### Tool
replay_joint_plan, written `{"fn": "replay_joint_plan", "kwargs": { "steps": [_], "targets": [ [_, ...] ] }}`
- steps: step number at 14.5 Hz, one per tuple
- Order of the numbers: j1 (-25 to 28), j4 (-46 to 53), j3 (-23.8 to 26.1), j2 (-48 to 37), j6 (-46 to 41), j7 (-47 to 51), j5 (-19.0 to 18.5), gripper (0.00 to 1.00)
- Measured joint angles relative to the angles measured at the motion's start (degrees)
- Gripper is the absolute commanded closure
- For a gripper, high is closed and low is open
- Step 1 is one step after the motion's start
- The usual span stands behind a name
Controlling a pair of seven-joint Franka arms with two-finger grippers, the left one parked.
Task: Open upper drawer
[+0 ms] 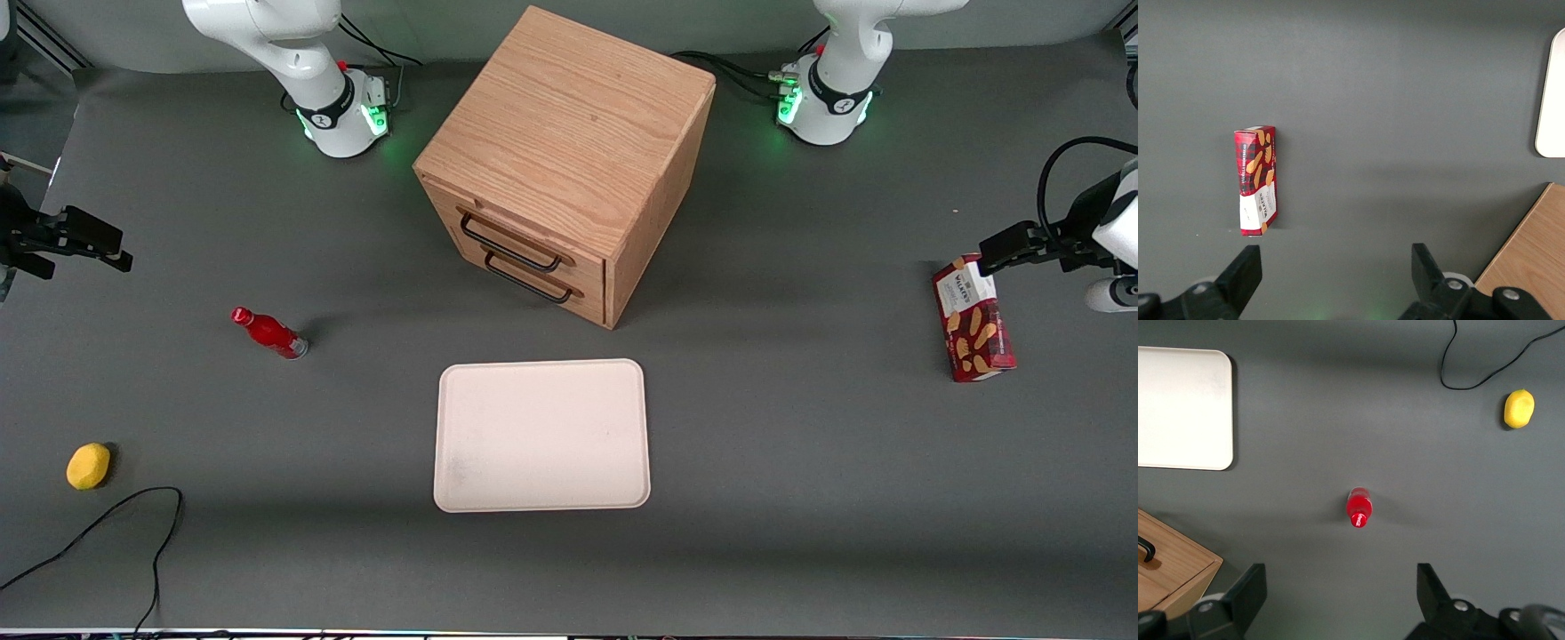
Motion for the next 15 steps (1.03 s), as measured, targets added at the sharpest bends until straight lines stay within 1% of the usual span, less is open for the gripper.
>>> {"fn": "replay_joint_plan", "kwargs": {
  "steps": [7, 11, 15],
  "targets": [
    [-0.18, 0.00, 0.09, 0.03, 0.26, 0.21, 0.00, 0.00],
    [-0.25, 0.01, 3.08, 0.68, 2.25, 0.33, -0.17, 0.00],
    [-0.18, 0.13, 3.77, 2.85, 4.99, 0.35, -0.17, 0.00]
  ]
}}
